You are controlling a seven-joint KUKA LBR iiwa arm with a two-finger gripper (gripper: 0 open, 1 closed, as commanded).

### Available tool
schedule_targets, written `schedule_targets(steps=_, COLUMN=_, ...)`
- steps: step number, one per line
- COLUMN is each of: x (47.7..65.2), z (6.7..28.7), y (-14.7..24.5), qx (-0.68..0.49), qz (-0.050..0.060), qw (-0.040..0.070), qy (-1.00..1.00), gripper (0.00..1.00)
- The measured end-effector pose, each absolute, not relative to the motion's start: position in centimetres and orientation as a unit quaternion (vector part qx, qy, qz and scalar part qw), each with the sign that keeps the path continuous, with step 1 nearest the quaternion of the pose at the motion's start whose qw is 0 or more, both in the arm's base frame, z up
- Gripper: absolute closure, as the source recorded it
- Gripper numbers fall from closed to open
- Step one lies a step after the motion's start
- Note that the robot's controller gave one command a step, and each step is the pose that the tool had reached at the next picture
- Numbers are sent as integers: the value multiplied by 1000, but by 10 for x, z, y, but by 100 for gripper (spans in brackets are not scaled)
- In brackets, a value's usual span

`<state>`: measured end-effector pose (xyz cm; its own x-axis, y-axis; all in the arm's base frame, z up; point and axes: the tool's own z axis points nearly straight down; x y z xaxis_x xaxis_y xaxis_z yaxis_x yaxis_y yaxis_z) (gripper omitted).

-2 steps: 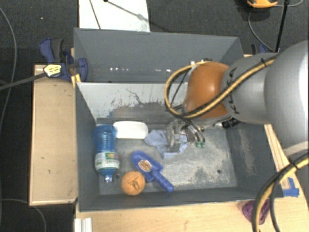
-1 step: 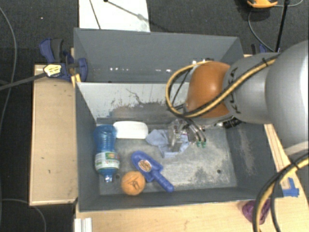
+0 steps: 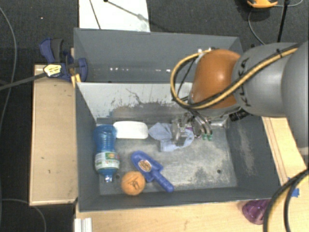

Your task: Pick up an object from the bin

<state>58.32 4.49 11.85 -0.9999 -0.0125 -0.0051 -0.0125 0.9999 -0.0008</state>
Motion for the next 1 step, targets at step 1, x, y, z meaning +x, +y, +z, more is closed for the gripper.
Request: schedule_targets(steps=1, x=582, z=160, y=36, qx=3, qz=0, qw=8, qy=1000, gripper=100)
